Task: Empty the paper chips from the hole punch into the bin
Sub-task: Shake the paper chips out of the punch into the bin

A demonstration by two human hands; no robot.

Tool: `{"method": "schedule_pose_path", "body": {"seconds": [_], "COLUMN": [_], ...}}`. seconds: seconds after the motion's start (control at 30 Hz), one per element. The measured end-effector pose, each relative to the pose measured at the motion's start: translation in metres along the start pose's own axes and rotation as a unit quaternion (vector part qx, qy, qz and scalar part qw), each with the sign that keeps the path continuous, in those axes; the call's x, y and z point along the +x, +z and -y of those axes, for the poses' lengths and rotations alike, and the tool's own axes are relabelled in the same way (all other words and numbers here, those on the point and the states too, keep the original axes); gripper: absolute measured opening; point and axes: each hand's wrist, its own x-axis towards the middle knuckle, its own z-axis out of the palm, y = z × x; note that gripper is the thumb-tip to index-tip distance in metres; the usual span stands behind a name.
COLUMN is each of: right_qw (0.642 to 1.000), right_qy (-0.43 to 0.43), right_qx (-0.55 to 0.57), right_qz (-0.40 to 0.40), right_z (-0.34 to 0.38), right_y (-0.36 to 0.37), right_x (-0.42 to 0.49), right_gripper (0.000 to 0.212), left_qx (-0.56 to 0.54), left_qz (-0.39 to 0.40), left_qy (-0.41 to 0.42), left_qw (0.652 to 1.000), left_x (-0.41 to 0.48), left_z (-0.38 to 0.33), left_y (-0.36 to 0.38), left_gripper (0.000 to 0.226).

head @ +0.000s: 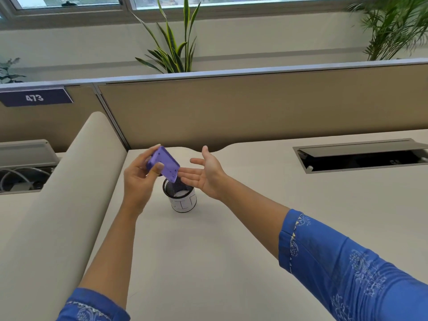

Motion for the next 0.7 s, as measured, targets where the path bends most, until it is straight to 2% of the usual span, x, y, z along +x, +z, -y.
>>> {"method": "schedule_pose_path", "body": {"seconds": [0.13,0.4,0.53,0.7], "right_qw": [1.0,1.0,1.0,0.998], "right_qy": [-0.004,-0.006,-0.009,-0.006], "right_qx": [0.002,-0.011,-0.029,-0.059], "right_qz": [0.001,0.001,-0.006,0.006], "right_z": [-0.0011,-0.003,-0.0016,-0.003], "right_y": [-0.0013,-0.0034,-0.0052,-0.0027], "right_x": [-0.0008,0.0,0.0034,0.005], "right_gripper": [0.068,0.064,0.06,0.05], "left_qx": [-0.094,-0.101,-0.139,-0.174], "left_qz": [-0.035,-0.047,-0.081,-0.078], "left_qy": [-0.035,-0.048,-0.061,-0.088], "left_qw": [0.994,0.993,0.985,0.978], "left_x": [-0.0048,-0.0071,-0.0051,-0.0054], "left_z": [-0.0007,0.0006,0.0006,0.0024], "left_y": [-0.0045,-0.0048,-0.0033,-0.0024], "left_gripper": [0.04,0.036,0.04,0.031]}}
